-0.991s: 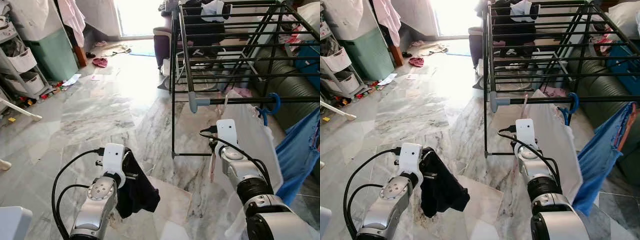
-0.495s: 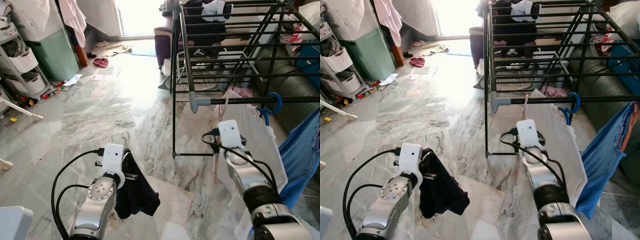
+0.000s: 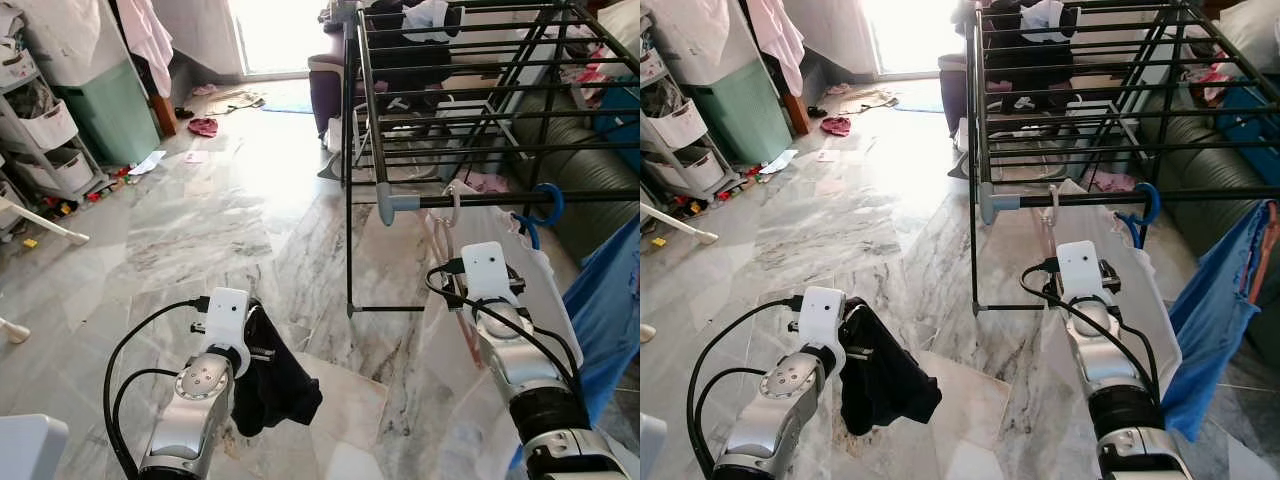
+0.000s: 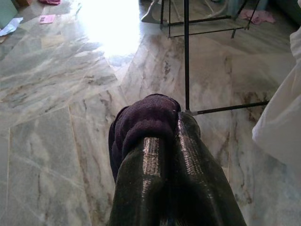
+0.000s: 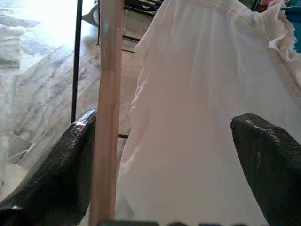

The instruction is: Hang hanger

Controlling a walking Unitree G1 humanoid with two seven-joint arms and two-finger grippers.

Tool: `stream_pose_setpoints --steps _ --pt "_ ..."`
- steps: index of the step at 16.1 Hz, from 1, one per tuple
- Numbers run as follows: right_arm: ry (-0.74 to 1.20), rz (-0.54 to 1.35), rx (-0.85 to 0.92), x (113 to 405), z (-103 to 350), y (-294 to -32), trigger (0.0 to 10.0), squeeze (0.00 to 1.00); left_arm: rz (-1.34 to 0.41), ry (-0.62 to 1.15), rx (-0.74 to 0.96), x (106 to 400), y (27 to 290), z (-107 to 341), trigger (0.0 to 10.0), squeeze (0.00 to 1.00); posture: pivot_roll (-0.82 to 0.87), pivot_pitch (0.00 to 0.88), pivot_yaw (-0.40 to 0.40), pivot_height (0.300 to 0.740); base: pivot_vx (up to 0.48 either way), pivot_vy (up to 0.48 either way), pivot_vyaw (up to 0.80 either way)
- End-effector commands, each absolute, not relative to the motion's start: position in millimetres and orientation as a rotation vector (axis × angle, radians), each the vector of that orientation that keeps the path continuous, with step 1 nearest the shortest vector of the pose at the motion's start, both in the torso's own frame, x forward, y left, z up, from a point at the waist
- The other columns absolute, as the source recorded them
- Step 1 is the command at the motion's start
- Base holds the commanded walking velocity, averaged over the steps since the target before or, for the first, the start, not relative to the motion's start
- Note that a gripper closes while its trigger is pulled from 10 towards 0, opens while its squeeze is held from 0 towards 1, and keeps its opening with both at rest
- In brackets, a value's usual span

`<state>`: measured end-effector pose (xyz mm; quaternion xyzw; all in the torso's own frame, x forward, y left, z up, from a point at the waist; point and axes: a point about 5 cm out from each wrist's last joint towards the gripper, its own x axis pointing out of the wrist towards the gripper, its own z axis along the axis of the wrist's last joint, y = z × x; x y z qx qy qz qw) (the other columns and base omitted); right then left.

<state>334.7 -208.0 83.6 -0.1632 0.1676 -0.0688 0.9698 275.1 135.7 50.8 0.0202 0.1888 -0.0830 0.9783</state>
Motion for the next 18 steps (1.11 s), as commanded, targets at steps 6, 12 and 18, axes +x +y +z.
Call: stream_pose_setpoints --steps 6,12,18 --pt "0.313 0.005 -0.289 342.5 97.0 -190.1 10.0 1.00 -0.161 0.373 0.068 281.0 136.0 54.1 10.0 0.00 -0.04 0.000 0.076 0.740 0.000 0.000 0.00" --pt "0.380 0.084 -0.421 335.0 78.8 -193.6 10.0 1.00 -0.143 0.372 0.063 280.9 137.3 53.3 10.0 0.00 -0.03 0.000 0.067 0.740 0.000 0.000 0.00" --pt "0.298 0.024 -0.312 344.9 94.4 -186.7 10.0 1.00 -0.149 0.369 0.061 283.4 135.2 54.2 10.0 0.00 -0.04 0.000 0.075 0.740 0.000 0.000 0.00"
